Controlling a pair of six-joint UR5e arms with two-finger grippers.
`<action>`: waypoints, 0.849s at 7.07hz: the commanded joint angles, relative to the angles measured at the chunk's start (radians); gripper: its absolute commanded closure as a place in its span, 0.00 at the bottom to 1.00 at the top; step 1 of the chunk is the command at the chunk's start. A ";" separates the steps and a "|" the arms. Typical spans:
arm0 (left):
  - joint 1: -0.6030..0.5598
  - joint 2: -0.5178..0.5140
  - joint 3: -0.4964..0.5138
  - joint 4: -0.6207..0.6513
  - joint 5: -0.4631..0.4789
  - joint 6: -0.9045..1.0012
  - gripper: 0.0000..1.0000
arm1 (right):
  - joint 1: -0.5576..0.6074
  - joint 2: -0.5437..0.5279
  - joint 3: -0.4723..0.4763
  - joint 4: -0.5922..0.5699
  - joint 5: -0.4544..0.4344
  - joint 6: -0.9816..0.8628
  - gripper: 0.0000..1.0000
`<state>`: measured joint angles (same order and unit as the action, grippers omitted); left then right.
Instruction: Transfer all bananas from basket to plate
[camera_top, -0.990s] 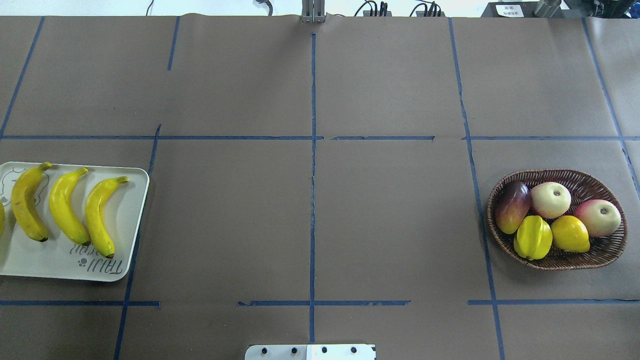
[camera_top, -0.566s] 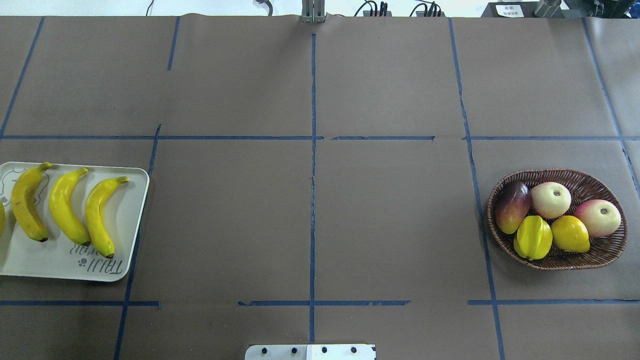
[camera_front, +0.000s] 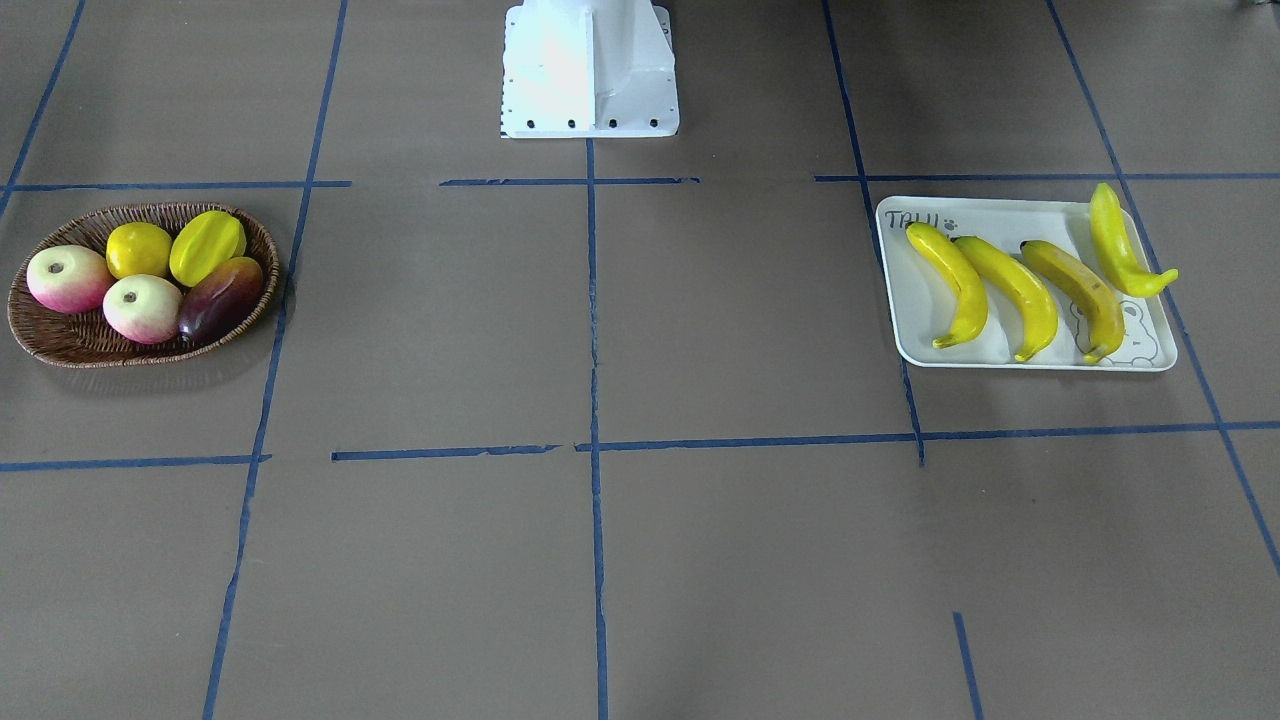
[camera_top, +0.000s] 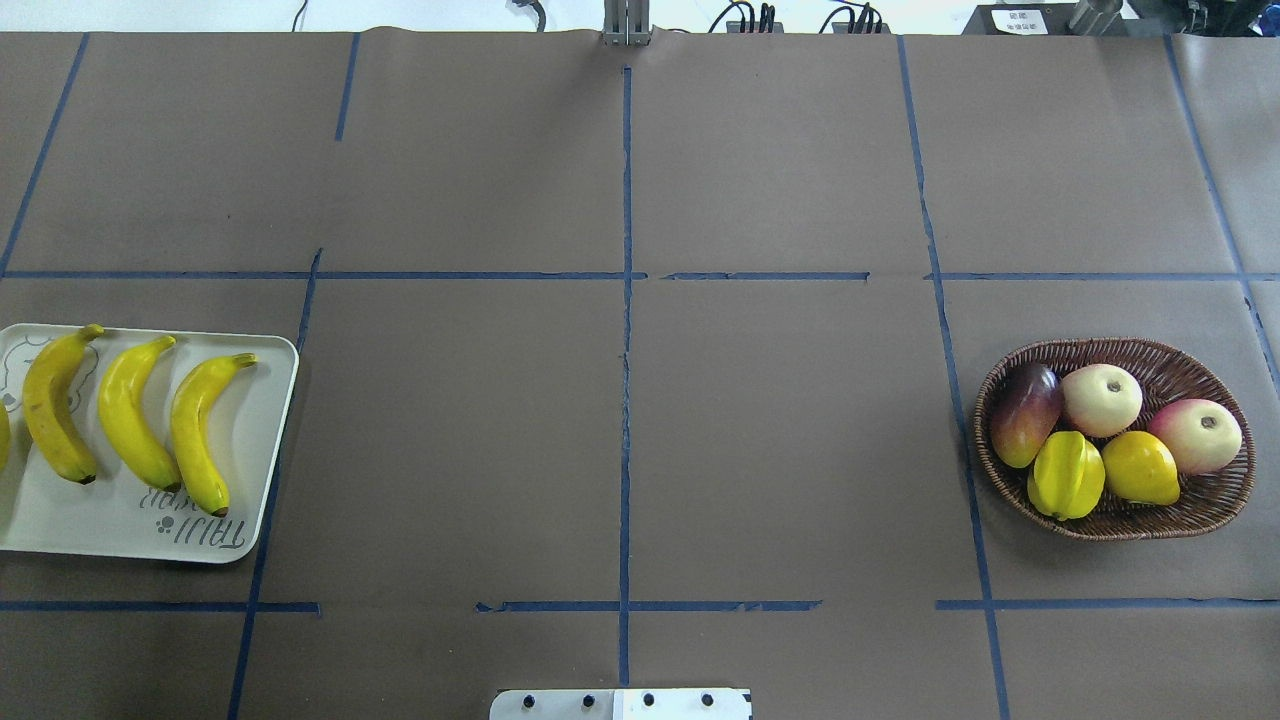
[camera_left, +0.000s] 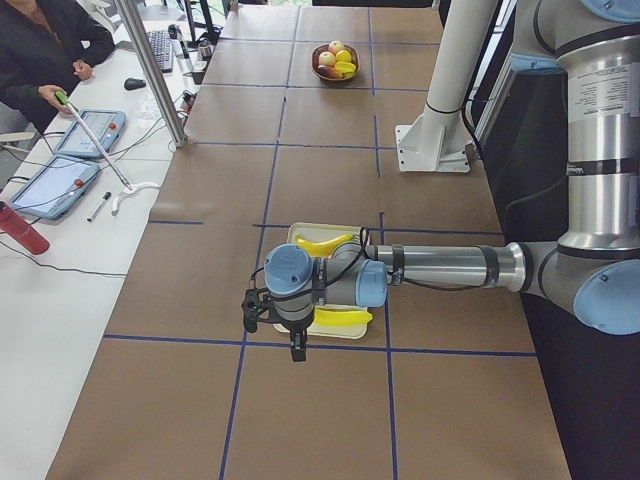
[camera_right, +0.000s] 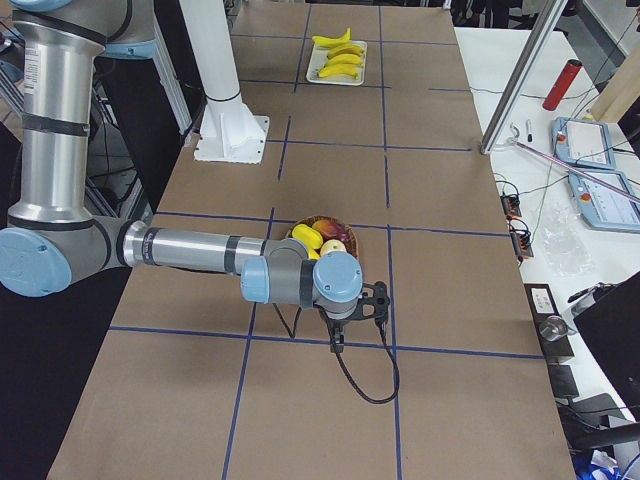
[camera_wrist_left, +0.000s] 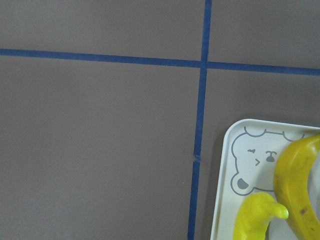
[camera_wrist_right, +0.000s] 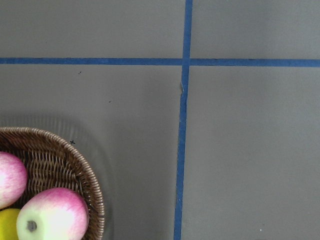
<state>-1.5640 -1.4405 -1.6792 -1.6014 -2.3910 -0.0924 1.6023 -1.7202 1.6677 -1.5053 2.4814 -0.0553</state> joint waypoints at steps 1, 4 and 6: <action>-0.016 -0.001 0.001 0.011 -0.004 0.026 0.00 | 0.004 0.002 0.006 0.002 0.002 0.000 0.00; -0.016 -0.001 0.001 0.011 -0.005 0.026 0.00 | 0.004 -0.001 0.006 0.008 0.004 -0.001 0.00; -0.014 -0.003 0.001 0.011 -0.004 0.025 0.00 | 0.004 0.001 0.006 0.010 -0.004 -0.001 0.00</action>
